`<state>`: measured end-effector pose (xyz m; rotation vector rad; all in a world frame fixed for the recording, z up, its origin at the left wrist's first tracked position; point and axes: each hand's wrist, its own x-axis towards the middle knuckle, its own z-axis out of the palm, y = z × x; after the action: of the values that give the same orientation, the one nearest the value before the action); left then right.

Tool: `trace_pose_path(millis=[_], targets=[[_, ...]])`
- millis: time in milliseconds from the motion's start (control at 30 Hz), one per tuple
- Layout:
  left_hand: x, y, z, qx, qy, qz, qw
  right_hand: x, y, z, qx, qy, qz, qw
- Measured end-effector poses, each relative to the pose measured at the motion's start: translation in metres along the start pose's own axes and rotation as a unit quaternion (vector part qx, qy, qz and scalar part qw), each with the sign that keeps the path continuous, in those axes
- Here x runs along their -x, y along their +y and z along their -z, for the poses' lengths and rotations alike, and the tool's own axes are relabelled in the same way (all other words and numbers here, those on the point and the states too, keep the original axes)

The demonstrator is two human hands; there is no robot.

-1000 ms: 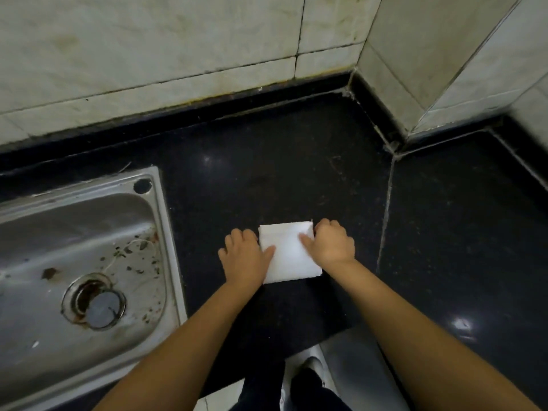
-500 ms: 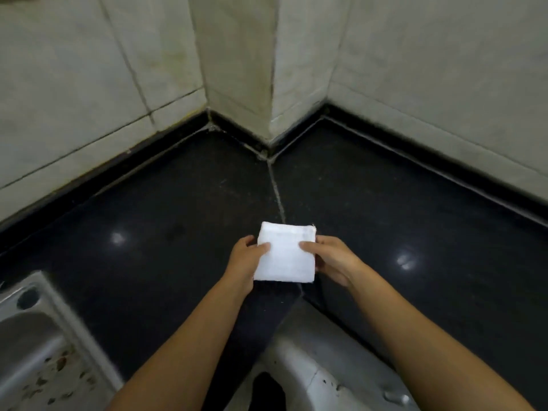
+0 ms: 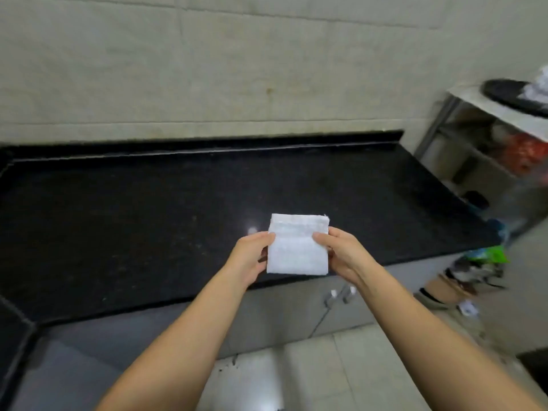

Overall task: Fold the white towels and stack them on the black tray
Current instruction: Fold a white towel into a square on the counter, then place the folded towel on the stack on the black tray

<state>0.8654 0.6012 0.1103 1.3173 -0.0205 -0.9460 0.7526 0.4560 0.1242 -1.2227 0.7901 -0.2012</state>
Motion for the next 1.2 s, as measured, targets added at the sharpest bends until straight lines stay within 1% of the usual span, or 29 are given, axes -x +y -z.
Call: trace_pose_path(millis=[100, 167, 267, 400, 500, 600, 733, 867, 967, 1067, 1200], targets=[[0.007, -0.033, -0.107, -0.043, -0.070, 0.016, 0.996, 0.041, -0.007, 0.108, -0.028, 0.087, 0.013, 0.996], [0.012, -0.046, -0.171, -0.069, -0.108, 0.016, 0.992, 0.064, -0.013, 0.169, -0.051, 0.128, 0.022, 0.990], [0.014, -0.060, -0.250, -0.097, -0.138, 0.011, 0.986, 0.086, -0.019, 0.242, -0.093, 0.164, 0.053, 0.981], [-0.001, -0.080, -0.342, -0.130, -0.176, 0.020, 0.976, 0.099, -0.028, 0.323, -0.146, 0.204, 0.093, 0.964], [-0.018, -0.093, -0.407, -0.146, -0.201, 0.023, 0.968, 0.098, -0.035, 0.384, -0.178, 0.221, 0.107, 0.953], [-0.042, -0.105, -0.475, -0.144, -0.230, 0.023, 0.962, 0.089, -0.053, 0.447, -0.183, 0.251, 0.120, 0.943], [-0.068, -0.114, -0.568, -0.153, -0.250, 0.031, 0.956, 0.082, -0.082, 0.529, -0.191, 0.261, 0.118, 0.939], [-0.082, -0.117, -0.654, -0.172, -0.266, 0.010, 0.948, 0.080, -0.116, 0.606, -0.184, 0.279, 0.129, 0.934], [-0.095, -0.114, -0.706, -0.172, -0.266, 0.000, 0.948, 0.067, -0.139, 0.657, -0.192, 0.279, 0.128, 0.932], [-0.119, -0.104, -0.748, -0.163, -0.259, -0.037, 0.951, 0.040, -0.171, 0.702, -0.164, 0.256, 0.132, 0.943], [-0.158, -0.079, -0.794, -0.154, -0.203, -0.119, 0.959, -0.013, -0.230, 0.751, -0.096, 0.209, 0.151, 0.961]])
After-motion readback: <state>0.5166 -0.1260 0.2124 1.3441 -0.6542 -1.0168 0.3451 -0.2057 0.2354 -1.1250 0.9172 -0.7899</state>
